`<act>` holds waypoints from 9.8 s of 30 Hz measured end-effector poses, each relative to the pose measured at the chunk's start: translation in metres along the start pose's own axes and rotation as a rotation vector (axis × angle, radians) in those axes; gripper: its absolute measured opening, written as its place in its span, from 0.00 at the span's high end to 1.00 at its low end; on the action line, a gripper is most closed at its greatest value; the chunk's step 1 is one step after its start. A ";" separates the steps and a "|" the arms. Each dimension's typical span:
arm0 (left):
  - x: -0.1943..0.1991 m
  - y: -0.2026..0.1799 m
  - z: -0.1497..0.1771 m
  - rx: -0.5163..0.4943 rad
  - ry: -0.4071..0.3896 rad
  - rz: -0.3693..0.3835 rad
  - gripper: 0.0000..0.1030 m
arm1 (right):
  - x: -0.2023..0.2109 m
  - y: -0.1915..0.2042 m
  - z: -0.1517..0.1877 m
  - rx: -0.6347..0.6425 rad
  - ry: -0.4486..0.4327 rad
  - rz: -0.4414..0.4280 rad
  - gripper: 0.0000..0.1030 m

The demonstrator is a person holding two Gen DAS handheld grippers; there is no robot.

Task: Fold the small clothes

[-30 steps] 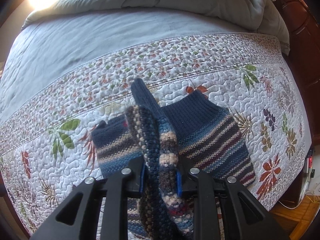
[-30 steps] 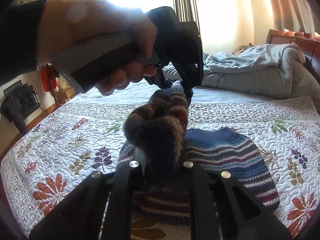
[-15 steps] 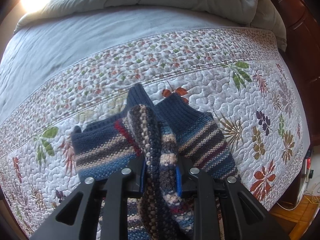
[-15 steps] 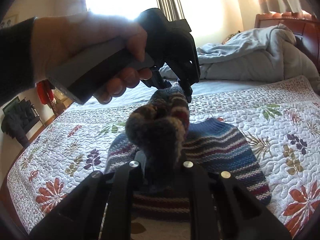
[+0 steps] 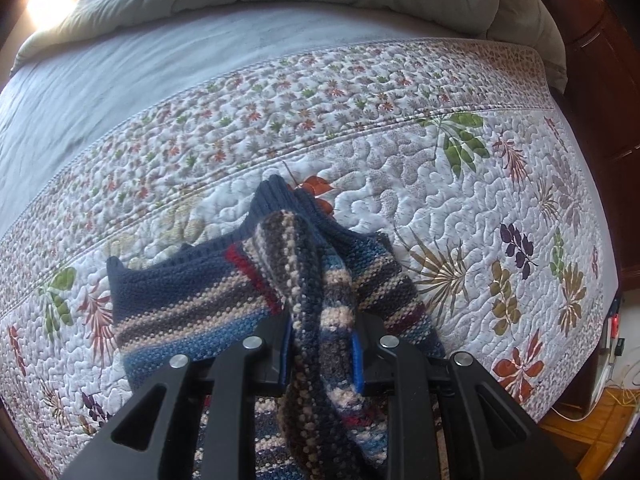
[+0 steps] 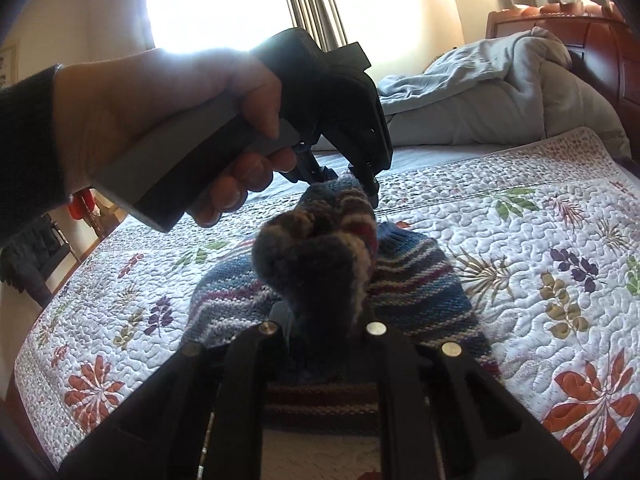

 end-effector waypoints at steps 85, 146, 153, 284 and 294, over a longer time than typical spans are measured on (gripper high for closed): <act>-0.009 0.058 0.229 -0.086 -0.207 0.317 0.25 | -0.064 -0.151 -0.027 -0.403 0.441 -0.379 0.53; 0.031 0.024 0.293 -0.215 -0.349 -0.058 0.17 | -0.097 -0.150 -0.010 -0.248 0.506 -0.165 0.84; 0.051 0.013 0.314 -0.244 -0.383 -0.072 0.17 | -0.031 -0.116 -0.006 -0.211 0.426 -0.242 0.84; 0.102 0.295 0.518 0.233 -0.483 0.560 0.32 | -0.086 0.165 0.038 -0.255 0.532 -0.516 0.90; 0.082 0.304 0.534 0.314 -0.473 0.610 0.31 | -0.057 0.157 0.051 -0.205 0.465 -0.416 0.76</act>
Point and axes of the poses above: each gripper's, at about its wrist camera, not at the fingertips, and x roughly against the way its jaws point, y to its left, z to its underside, the point moved 3 cm from there along -x, roughly the way its jaws point, and after that the axes turned 4 degrees about x, right-handed, at the moved point
